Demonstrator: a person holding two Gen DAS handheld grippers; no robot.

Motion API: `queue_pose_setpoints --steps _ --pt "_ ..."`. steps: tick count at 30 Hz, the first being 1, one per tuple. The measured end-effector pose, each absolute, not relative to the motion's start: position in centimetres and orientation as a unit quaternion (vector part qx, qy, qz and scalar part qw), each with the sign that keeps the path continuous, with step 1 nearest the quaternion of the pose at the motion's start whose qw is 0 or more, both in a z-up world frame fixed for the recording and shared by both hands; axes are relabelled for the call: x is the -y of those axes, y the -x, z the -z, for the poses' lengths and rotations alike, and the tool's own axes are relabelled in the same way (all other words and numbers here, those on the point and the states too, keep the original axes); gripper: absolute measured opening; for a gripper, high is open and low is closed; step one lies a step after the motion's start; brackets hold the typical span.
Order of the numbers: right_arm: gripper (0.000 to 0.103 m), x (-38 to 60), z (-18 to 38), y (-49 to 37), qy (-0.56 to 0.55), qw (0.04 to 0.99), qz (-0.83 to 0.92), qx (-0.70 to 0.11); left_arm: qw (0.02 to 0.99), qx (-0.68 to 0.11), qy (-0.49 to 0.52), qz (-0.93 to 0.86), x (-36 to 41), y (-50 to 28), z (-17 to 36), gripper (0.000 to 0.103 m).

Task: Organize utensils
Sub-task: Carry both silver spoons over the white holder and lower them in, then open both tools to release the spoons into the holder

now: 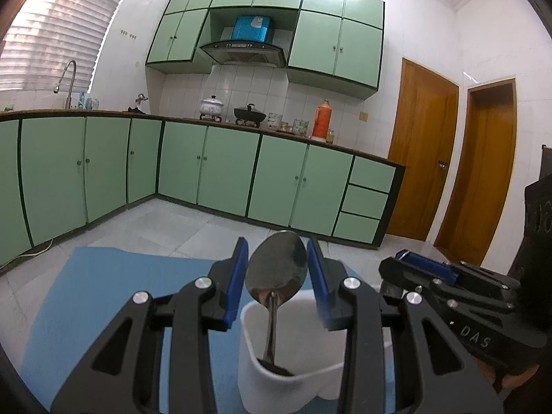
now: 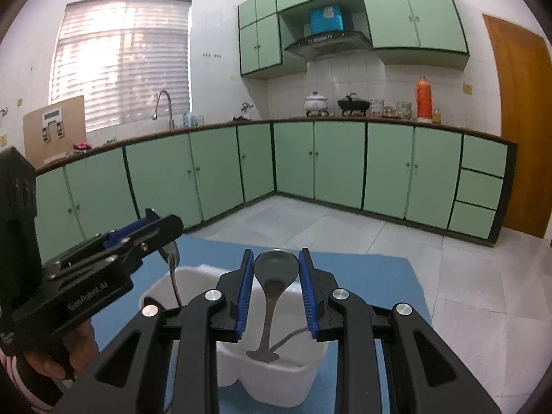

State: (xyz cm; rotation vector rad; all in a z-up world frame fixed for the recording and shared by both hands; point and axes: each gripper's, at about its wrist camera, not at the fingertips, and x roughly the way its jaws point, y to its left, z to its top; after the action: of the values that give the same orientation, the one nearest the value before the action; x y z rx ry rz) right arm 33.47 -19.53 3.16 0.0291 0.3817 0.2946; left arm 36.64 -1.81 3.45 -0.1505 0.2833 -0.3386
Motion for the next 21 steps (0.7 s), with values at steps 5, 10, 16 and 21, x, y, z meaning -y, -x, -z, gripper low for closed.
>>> queue_pose_setpoints --steps 5,10,16,21 --pt "0.027 20.1 -2.8 -33.1 -0.023 0.970 -0.145 -0.196 0.972 -0.146 0.078 0.169 1.4 -36.2 -3.2 0.037" --pt "0.029 21.3 -3.9 -31.5 -0.031 0.974 -0.138 -0.175 0.972 -0.140 0.086 0.167 0.8 -35.3 -3.6 0.043" --pt "0.042 23.3 -4.7 -29.2 -0.044 0.980 -0.114 -0.156 0.976 -0.128 0.083 0.155 0.0 -32.9 -4.7 0.059" --pt "0.056 24.7 -4.6 -26.3 -0.050 0.984 -0.092 -0.143 0.979 -0.120 0.078 0.148 -0.9 -29.6 -5.1 0.076"
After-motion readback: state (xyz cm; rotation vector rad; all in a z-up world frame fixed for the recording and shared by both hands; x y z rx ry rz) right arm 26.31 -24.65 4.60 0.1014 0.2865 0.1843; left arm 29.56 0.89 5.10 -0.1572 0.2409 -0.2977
